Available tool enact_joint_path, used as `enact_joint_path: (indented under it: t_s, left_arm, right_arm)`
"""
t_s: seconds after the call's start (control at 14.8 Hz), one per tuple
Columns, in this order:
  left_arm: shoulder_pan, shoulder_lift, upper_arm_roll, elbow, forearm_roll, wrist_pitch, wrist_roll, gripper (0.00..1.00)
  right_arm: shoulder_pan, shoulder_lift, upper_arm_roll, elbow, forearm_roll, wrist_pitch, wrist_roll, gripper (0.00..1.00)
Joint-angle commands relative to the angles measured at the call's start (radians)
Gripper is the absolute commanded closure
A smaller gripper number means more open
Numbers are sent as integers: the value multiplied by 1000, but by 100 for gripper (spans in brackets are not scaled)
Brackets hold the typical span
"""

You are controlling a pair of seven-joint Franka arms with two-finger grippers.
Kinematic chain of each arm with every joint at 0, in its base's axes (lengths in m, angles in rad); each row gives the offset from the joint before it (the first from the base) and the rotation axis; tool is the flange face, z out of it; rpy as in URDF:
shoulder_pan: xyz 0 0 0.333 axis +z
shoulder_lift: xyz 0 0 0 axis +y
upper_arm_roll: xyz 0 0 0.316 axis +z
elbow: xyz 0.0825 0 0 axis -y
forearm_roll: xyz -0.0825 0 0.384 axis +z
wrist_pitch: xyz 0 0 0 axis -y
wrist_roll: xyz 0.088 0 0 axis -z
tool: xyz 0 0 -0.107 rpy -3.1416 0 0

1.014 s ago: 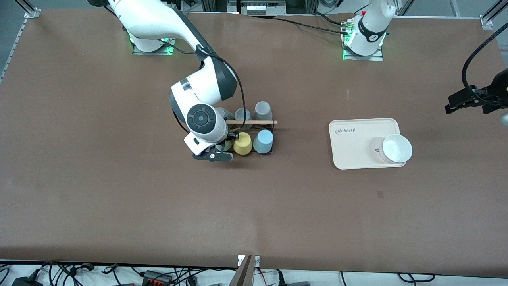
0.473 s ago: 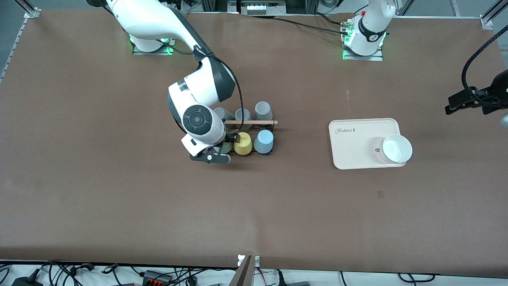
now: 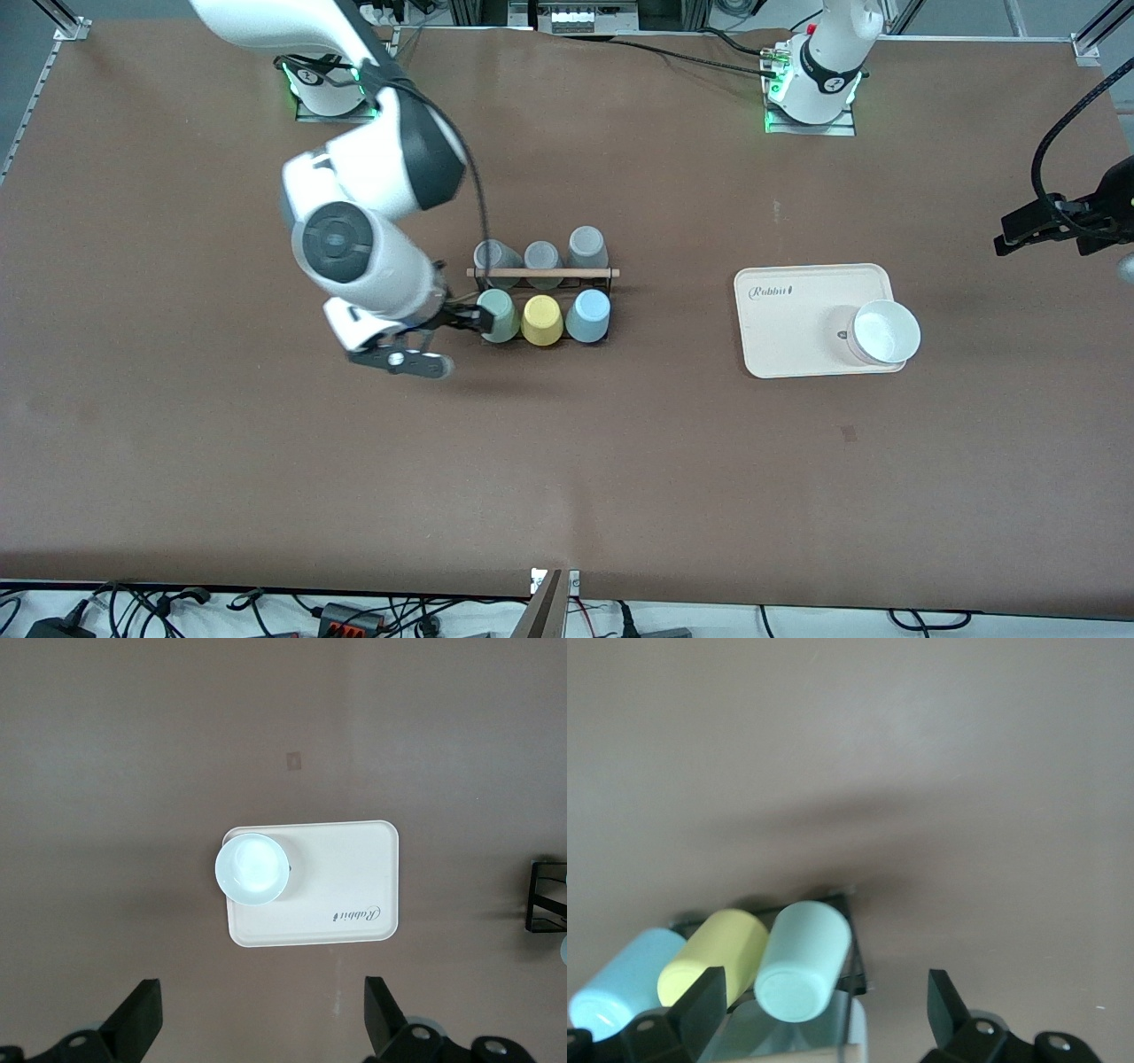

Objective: Hang scattered cups on rack with three cups

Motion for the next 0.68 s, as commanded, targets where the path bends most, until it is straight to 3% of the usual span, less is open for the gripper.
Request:
enact_joint_path:
  t_s: [0.0, 0.2, 0.47, 0.61]
  left_arm:
    - [-1, 11, 7, 24, -5, -7, 11, 0]
    - [-1, 11, 7, 24, -5, -7, 11, 0]
    - [-1, 11, 7, 24, -5, -5, 11, 0]
    - [-1, 13, 7, 24, -5, -7, 11, 0]
  right_arm:
    - [-127, -37, 15, 29, 2, -40, -61, 0]
    - [-233, -77, 14, 29, -8, -76, -227, 0]
    - [-334, -141, 20, 27, -99, -87, -379, 0]
    - [-417, -207, 20, -23, -101, -76, -507, 0]
